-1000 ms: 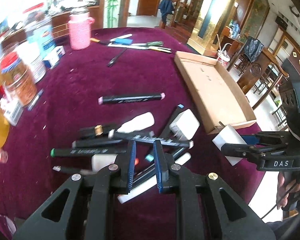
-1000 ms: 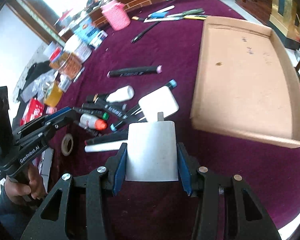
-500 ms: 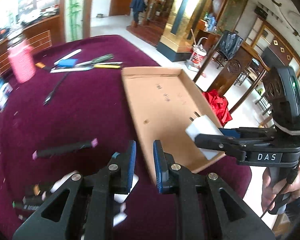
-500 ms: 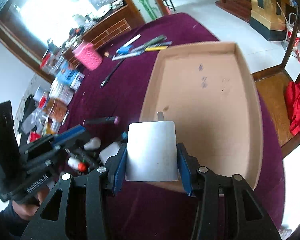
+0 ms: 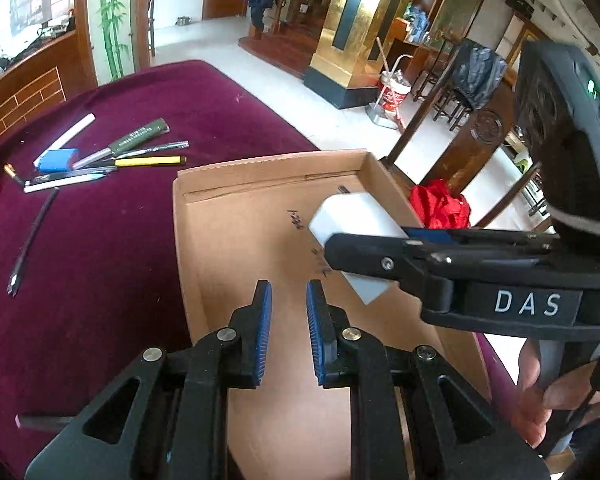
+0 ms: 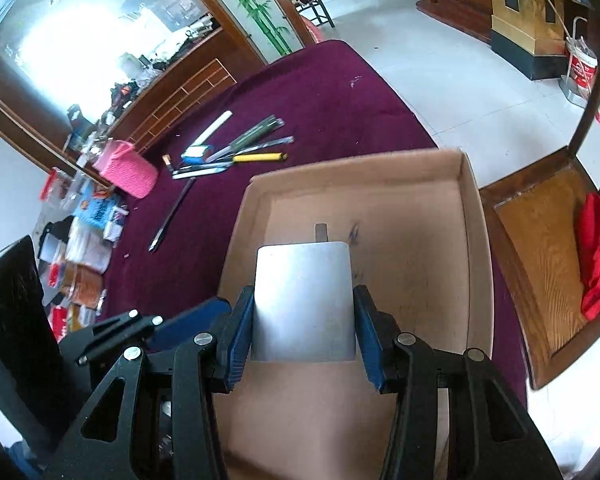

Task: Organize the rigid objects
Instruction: 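Lower the charger into the tray and open the right tool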

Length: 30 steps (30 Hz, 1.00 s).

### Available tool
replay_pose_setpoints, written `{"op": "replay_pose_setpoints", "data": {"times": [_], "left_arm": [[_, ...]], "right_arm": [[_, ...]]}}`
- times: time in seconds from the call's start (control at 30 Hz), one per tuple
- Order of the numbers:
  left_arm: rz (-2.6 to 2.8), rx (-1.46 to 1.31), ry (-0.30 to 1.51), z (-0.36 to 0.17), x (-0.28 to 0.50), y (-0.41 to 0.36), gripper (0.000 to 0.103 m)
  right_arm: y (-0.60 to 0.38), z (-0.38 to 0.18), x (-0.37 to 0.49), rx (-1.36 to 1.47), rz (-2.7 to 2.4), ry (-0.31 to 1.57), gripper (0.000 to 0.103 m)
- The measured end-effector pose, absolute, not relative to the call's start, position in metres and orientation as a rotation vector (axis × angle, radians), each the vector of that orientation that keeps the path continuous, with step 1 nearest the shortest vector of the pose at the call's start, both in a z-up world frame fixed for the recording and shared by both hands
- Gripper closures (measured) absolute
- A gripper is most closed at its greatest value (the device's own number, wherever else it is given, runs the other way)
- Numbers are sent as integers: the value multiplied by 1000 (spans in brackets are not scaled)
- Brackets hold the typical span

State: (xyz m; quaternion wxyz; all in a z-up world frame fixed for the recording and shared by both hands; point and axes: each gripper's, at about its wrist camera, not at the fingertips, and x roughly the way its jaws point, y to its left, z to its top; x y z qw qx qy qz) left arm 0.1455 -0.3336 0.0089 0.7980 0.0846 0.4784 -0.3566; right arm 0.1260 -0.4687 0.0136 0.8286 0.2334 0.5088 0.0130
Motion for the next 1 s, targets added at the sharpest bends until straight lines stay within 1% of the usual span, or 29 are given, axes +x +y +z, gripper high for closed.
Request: {"op": "replay_pose_setpoints", "data": {"times": [0.27, 0.6, 0.77, 0.8, 0.83, 0.87, 0.9, 0.93, 1.0], "left_arm": [[-778, 75, 1071, -11, 178, -344, 88], [-745, 119, 1063, -25, 183, -349, 88], [-729, 126, 1078, -32, 184, -349, 87], [-726, 127, 1081, -33, 184, -349, 85], [-718, 129, 1086, -34, 185, -348, 80], [-710, 129, 1089, -35, 185, -347, 77], [-701, 126, 1092, -35, 185, -346, 70], [-698, 119, 1096, -36, 184, -344, 67], [-701, 117, 1095, -36, 183, -343, 65]], "right_arm": [[-469, -14, 173, 381, 26, 1134, 61], [-471, -33, 185, 362, 40, 1152, 61], [-470, -32, 187, 336, 34, 1137, 61], [-469, -32, 188, 332, 34, 1138, 60], [-468, -32, 189, 326, 34, 1140, 60], [-468, -32, 189, 322, 35, 1141, 60], [-468, -32, 189, 320, 38, 1141, 60], [-469, -31, 189, 324, 41, 1137, 57], [-470, -29, 188, 329, 49, 1127, 57]]}}
